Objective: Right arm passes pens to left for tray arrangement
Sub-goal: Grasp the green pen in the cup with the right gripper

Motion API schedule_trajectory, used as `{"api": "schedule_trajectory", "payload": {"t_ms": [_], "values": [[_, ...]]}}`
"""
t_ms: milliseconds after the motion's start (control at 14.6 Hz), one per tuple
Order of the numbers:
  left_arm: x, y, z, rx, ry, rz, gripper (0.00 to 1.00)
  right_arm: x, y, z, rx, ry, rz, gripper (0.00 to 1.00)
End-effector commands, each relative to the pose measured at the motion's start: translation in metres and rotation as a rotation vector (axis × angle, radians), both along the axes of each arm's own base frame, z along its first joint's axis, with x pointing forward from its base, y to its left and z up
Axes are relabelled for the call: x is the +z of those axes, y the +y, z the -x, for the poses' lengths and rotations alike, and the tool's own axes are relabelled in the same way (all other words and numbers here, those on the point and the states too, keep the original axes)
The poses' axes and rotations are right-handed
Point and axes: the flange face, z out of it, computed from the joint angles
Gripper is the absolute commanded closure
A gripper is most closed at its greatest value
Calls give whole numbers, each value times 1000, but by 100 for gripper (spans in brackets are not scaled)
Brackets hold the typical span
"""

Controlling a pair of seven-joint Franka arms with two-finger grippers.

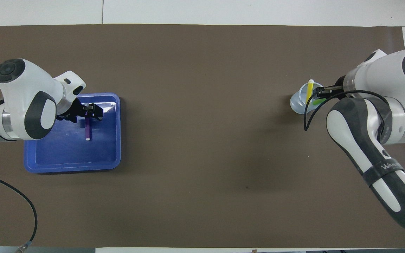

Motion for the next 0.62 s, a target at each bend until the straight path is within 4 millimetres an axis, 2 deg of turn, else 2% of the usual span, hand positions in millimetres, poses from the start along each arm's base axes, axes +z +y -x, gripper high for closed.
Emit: {"api": "schedule_trajectory", "payload": {"t_ms": [0,137,273,410,547], "values": [[3,3,2,-16,-23,-17,0,4,-3,8,12,-11,17,100],[3,3,2,-15,-21,-16,0,10,-3,7,12,-17,17,100],[9,4,0,-15,-24,-16,0,30,-3,7,12,-27,19,100],[29,2,-4,-16,-18,-17,0,59,0,8,12,-44,17,100],[70,-2,-10,-10,-11,-14,0,96,5,13,11,-56,10,100]]}}
